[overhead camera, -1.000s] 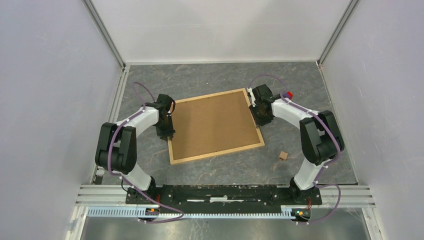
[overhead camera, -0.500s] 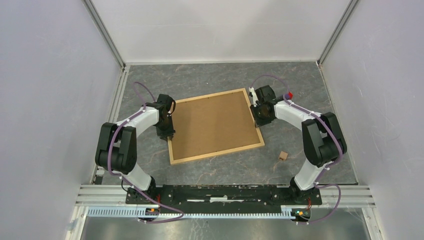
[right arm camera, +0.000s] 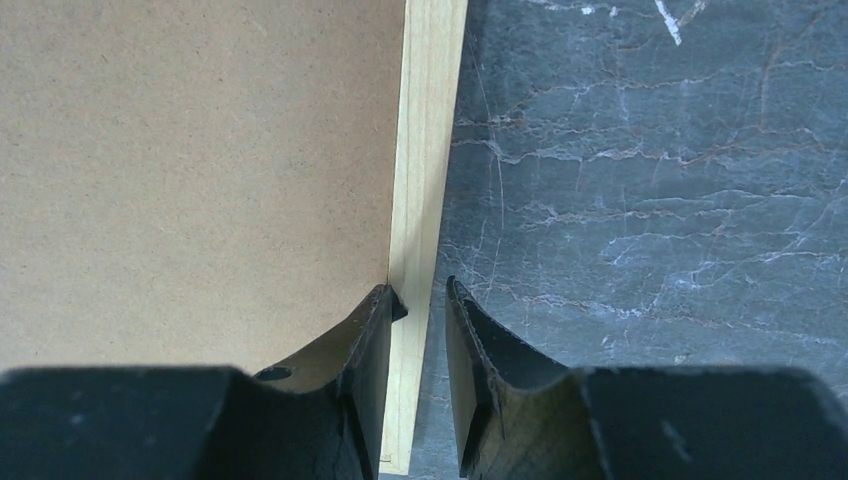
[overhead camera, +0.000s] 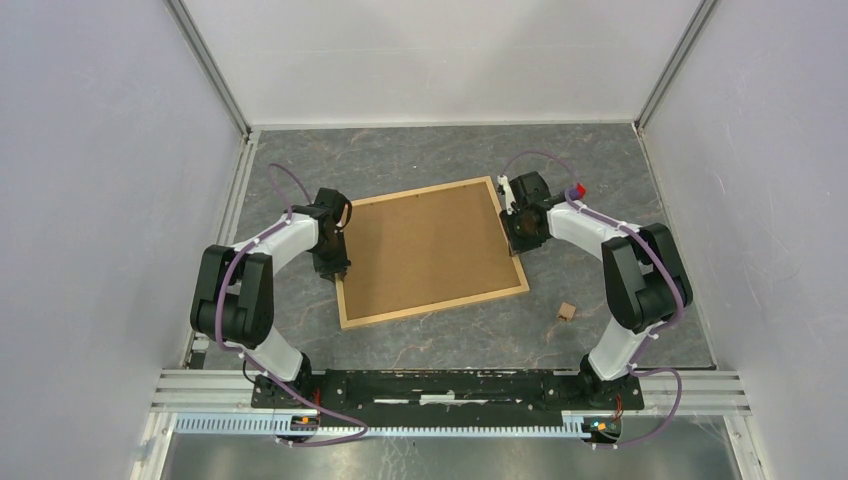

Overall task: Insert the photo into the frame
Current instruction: Install the photo frame at the center of the board.

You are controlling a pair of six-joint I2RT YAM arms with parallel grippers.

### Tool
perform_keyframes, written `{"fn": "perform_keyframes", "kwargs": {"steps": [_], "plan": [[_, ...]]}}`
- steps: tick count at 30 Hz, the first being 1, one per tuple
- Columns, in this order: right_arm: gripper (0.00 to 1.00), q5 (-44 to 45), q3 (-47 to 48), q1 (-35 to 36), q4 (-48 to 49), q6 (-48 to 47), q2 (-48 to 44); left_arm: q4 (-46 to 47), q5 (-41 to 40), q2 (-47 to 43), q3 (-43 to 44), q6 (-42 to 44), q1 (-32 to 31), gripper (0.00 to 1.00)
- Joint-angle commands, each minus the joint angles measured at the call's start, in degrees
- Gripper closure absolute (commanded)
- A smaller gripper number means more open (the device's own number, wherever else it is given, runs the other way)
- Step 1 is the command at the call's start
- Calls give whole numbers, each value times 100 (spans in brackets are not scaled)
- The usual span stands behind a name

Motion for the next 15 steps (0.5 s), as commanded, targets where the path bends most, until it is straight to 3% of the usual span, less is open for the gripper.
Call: {"fn": "perform_keyframes", "kwargs": {"steps": [1,15], "plan": [[68,505,-423,89,48,143,648,239,37,2,-69,103,-122,98],[60,-435,-1237,459,1157,951,869,248,158,99,-27,90,-280,98]]}}
